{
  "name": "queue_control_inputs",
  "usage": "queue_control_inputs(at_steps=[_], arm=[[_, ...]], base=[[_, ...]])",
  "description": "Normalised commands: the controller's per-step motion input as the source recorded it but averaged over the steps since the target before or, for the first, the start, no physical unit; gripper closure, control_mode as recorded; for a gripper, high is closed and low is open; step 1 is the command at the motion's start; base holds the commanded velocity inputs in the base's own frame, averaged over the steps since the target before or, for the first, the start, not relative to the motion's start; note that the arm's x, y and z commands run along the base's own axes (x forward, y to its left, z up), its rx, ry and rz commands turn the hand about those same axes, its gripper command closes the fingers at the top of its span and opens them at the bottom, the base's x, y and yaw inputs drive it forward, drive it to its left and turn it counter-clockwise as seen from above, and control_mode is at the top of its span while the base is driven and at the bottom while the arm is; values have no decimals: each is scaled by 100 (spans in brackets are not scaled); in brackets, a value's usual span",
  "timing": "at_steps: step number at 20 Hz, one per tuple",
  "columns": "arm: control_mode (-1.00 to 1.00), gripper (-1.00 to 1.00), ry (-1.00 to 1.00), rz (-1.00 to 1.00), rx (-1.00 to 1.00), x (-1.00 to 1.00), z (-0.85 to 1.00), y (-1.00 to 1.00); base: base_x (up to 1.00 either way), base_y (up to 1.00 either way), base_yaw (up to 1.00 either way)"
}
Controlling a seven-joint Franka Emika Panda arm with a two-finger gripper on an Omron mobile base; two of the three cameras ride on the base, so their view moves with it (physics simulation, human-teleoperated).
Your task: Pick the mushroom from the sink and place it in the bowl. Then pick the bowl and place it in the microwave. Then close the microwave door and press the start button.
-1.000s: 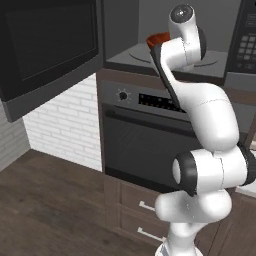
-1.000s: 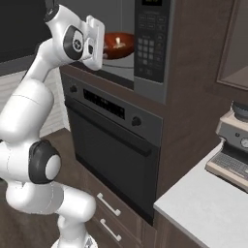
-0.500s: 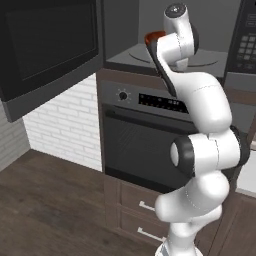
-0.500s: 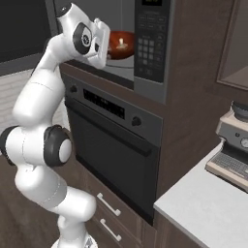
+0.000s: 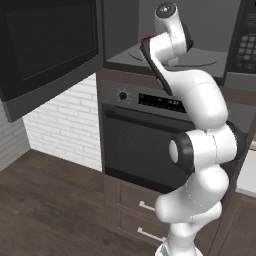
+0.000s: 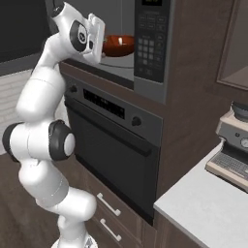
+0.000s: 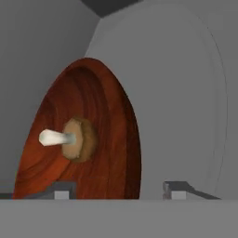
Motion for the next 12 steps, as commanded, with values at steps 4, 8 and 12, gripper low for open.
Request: queue_control_inputs(at_steps=[4,8,12], arm=[[-100,-100,-20,0,0,-35,0,23],[-100,-100,-25,0,0,-100,-1,33],[-100,-100,-16,0,0,-100,0,34]], base=[[0,0,0],[0,0,0],[0,0,0]])
